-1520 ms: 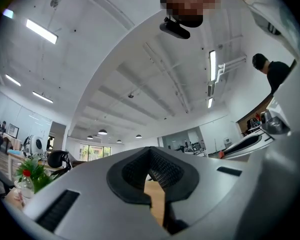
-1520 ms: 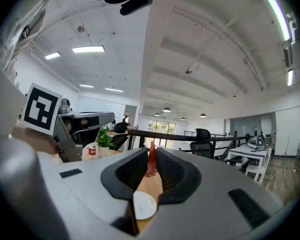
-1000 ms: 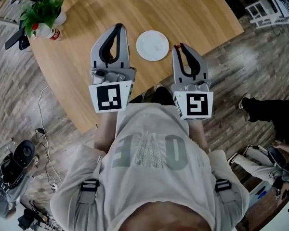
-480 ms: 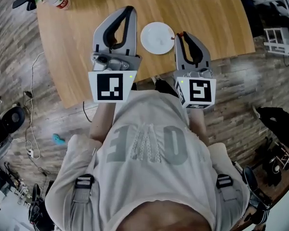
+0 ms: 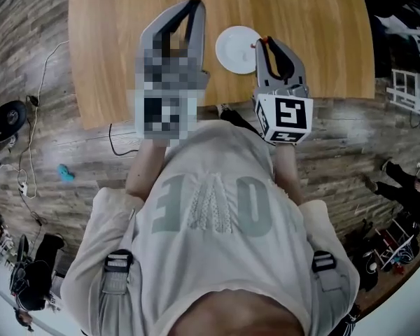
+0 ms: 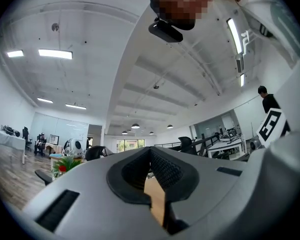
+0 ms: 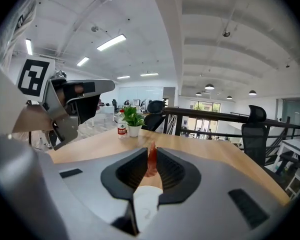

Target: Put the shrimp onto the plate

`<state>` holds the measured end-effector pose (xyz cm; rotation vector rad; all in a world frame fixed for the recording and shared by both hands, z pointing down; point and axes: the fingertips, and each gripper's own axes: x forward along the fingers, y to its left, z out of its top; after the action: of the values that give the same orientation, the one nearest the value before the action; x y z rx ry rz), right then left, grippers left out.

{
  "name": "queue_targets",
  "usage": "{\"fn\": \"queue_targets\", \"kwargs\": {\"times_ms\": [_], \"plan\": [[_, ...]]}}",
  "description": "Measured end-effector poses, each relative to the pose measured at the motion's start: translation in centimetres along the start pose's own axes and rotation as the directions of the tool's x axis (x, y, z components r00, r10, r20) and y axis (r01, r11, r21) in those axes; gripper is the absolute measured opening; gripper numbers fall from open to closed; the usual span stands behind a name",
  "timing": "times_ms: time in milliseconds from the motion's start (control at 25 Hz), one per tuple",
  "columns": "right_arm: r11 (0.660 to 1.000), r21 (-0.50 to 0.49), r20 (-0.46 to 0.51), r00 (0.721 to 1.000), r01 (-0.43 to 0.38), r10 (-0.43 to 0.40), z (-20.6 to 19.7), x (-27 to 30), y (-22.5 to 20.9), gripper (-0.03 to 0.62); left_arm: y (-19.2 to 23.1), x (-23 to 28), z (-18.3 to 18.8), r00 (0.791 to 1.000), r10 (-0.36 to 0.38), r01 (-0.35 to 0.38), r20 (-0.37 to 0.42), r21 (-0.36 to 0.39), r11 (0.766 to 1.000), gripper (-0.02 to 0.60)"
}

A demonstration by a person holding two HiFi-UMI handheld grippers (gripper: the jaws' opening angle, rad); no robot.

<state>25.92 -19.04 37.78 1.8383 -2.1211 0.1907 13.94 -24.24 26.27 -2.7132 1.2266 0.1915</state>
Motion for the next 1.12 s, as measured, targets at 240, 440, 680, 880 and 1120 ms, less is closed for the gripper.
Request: {"fn": "queue_targets", "kwargs": {"times_ms": [240, 440, 680, 880, 1120], "plan": [[0.998, -0.015, -0.118, 0.991, -0.066, 0.064, -3.4, 2.8, 0.7, 0.063, 0.9, -0.3, 0.0, 0.999, 0.034, -0.034, -0.008, 0.014, 0.999, 0.006], [0.988, -0.009, -0.260, 0.955, -0.151, 0.143, -7.3, 4.8, 2.0, 0.063, 1.3, -0.7, -0.4, 0.998, 0.065, -0.065, -0.022, 0.019, 0.998, 0.006], [0.969, 0.006, -0.392, 0.891, -0.247, 0.230, -11.4, 6.2, 3.6, 0.063, 2.1, -1.2, -0.9, 0.993, 0.105, -0.103, -0.046, 0.038, 0.994, 0.006], [0.956, 0.056, -0.477, 0.833, -0.288, 0.279, -14.2, 6.9, 4.4, 0.063, 3.1, -2.0, -2.1, 0.986, 0.147, -0.143, -0.082, 0.047, 0.989, 0.006], [0.947, 0.090, -0.548, 0.779, -0.307, 0.305, -16.5, 7.7, 4.8, 0.063, 3.6, -2.2, -2.3, 0.982, 0.170, -0.166, -0.085, 0.049, 0.985, 0.006]]}}
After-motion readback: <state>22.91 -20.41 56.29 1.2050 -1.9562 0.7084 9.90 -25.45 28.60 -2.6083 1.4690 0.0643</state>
